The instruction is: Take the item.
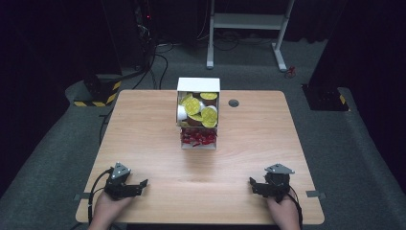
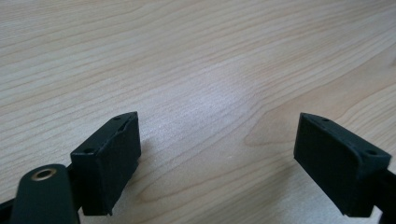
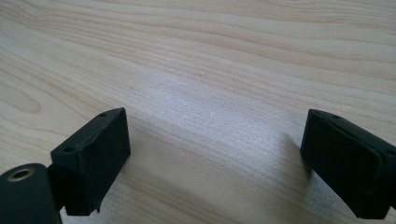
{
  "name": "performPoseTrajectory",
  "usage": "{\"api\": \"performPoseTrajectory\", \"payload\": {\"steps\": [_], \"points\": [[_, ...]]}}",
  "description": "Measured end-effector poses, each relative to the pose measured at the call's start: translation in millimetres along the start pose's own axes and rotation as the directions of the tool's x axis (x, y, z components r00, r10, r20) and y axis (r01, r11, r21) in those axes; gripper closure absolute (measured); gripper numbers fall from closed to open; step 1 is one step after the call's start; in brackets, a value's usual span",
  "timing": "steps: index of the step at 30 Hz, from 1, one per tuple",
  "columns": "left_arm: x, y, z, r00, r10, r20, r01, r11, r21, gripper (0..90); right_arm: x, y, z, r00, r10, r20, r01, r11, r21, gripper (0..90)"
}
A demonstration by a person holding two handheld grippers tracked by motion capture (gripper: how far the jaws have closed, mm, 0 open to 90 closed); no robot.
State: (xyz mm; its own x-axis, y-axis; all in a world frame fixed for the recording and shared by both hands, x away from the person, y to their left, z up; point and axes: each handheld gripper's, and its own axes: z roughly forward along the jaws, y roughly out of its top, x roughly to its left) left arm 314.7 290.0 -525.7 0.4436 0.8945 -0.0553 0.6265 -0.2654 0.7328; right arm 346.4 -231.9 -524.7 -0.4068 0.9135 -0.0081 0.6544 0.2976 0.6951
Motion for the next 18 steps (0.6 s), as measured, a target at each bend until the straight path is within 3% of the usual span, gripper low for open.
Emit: {"api": "performPoseTrajectory", "payload": {"steps": [9,11,12,18], "points": [[-1.7,2.9,-5.1,1.0,-0.001,0.002,0.002,0.9987,-0.052,17.9,1.1,-0.9,-0.6,0.9999,-0.01,-0.007,0.01,1.0,-0.004,8.0],[-2.9,3.6,-6.3,1.0,0.005,-0.002,-0.005,0.9976,-0.069,18.4,1.1,-0.9,-0.6,0.9999,-0.011,-0.007,0.011,1.0,-0.004,8.1],[-3.6,5.4,-8.4,1.0,0.008,-0.003,-0.008,0.9948,-0.102,18.1,1.1,-0.9,-0.6,0.9999,-0.011,-0.007,0.011,1.0,-0.004,8.1],[-5.2,6.9,-11.7,0.9999,0.005,-0.013,-0.006,0.9925,-0.122,18.0,1.1,-0.9,-0.6,0.9999,-0.011,-0.007,0.011,1.0,-0.004,8.0]]}}
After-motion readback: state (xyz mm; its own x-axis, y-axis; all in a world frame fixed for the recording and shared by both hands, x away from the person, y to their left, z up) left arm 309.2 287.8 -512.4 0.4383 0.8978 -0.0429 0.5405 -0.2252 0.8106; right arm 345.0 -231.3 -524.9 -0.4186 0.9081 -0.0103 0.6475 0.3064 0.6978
